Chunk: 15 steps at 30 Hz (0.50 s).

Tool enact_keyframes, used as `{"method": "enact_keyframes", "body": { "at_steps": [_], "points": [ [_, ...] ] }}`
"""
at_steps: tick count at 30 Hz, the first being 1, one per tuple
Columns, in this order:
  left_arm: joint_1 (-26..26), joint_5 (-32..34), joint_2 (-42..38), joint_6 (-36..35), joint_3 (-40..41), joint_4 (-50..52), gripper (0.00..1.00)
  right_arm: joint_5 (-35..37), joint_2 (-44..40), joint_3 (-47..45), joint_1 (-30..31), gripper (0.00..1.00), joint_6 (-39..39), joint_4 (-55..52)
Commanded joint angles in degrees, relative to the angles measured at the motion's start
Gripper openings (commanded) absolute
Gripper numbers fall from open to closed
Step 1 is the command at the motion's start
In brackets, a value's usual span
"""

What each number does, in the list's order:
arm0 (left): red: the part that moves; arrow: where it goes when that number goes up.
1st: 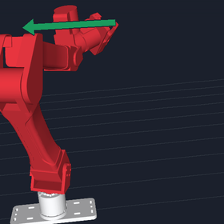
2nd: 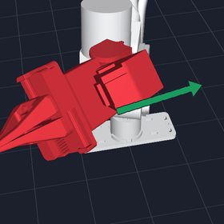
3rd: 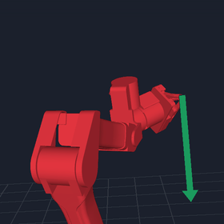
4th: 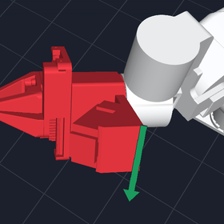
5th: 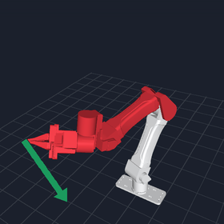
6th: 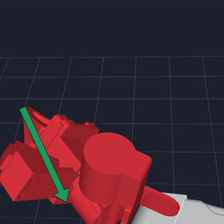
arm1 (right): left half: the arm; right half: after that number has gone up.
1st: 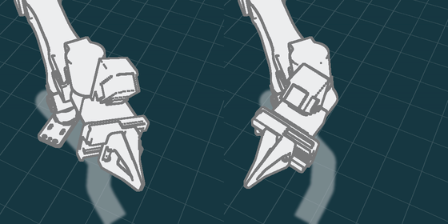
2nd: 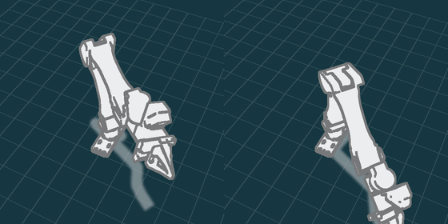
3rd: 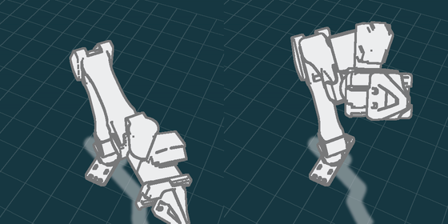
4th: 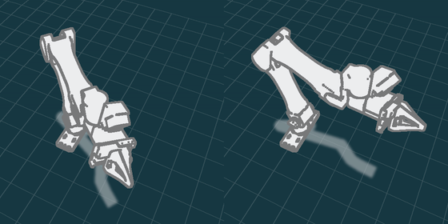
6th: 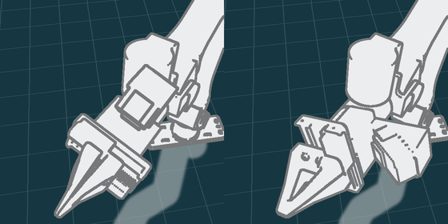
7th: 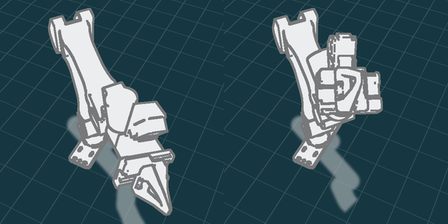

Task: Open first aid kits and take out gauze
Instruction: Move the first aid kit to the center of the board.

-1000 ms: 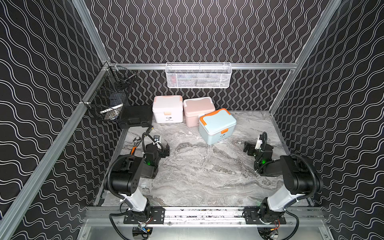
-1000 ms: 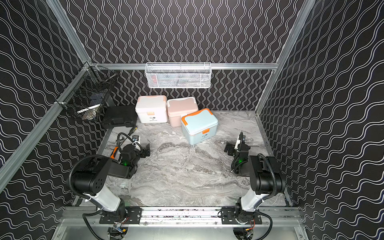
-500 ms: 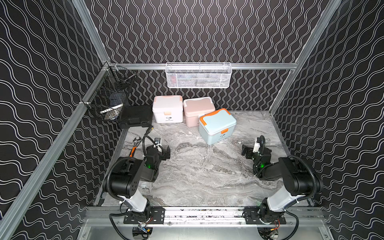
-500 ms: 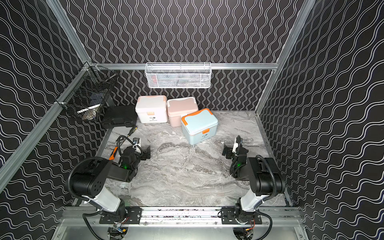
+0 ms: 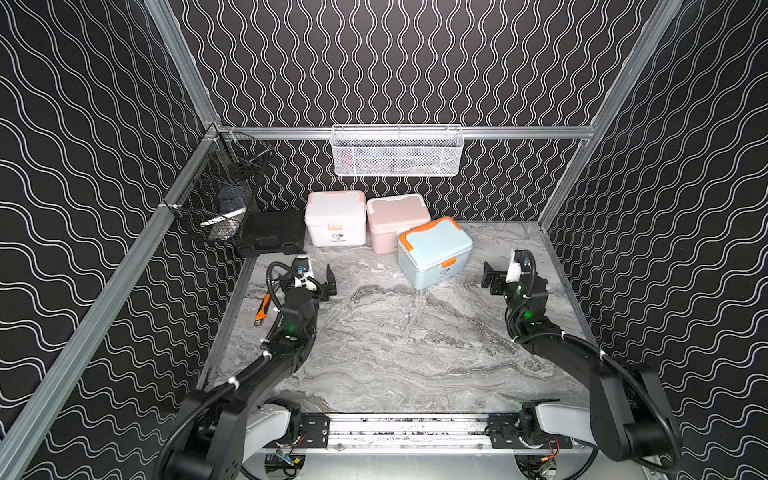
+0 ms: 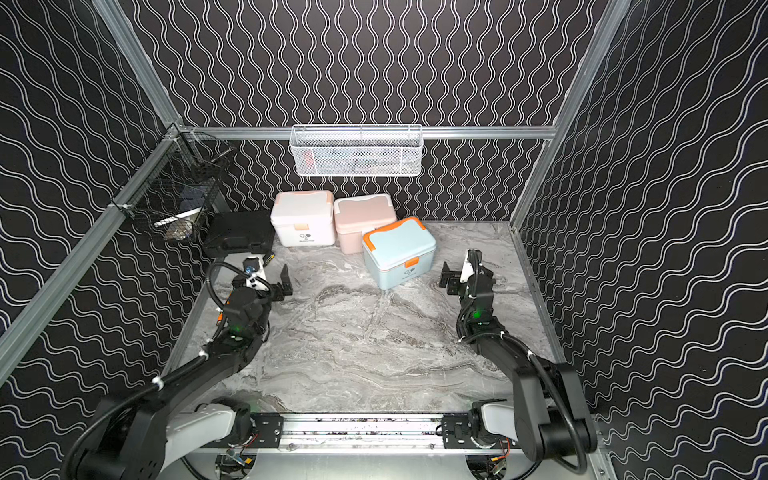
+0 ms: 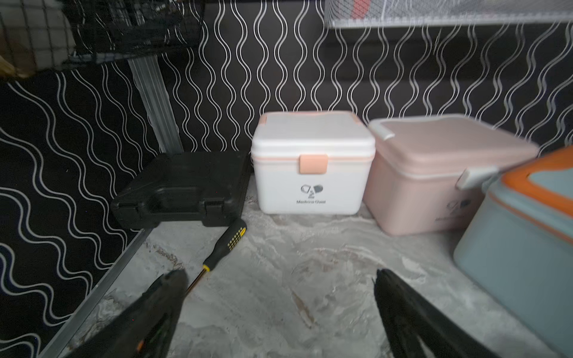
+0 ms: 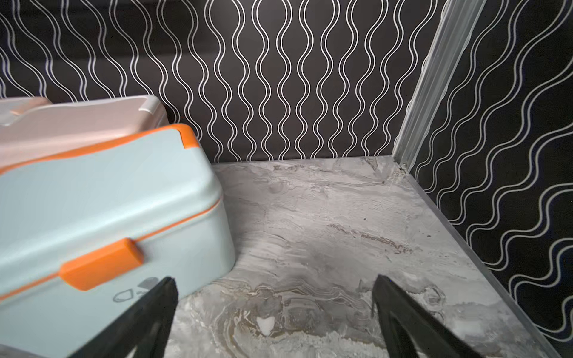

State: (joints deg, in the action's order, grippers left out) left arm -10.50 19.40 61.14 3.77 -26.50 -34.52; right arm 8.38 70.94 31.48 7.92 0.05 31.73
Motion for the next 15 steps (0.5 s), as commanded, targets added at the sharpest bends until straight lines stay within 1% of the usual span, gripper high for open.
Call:
{"method": "enact_keyframes", "body": {
  "at_steps": [1, 5, 9, 11, 13, 15],
  "points": [
    [-0.3, -5.15, -4.11, 8.62, -4.95, 20.81, 0.99, -4.98, -4.47, 4.98, 0.23, 1.0, -6.96, -19.43],
    [-0.37, -12.99, -7.02, 17.99, -14.14, 36.72, 0.99, -12.36, -9.02, 12.24, 0.34, 1.0, -17.6, -31.15],
    [-0.37, -22.43, -8.87, 23.93, -21.53, 49.38, 0.99, -16.25, -8.52, 20.76, 0.42, 1.0, -22.23, -43.94],
    [-0.44, -26.87, -10.09, 25.15, -23.82, 53.95, 0.99, -17.43, -7.33, 23.77, 0.43, 1.0, -22.94, -47.48],
    [-0.41, -28.57, -11.49, 26.1, -24.95, 57.68, 0.99, -16.65, -5.52, 26.54, 0.25, 1.0, -25.23, -51.28],
    [-0.33, -31.95, -12.9, 25.06, -24.64, 57.83, 0.99, -17.35, -4.15, 27.4, -0.25, 1.0, -26.64, -51.91]
  ]
}}
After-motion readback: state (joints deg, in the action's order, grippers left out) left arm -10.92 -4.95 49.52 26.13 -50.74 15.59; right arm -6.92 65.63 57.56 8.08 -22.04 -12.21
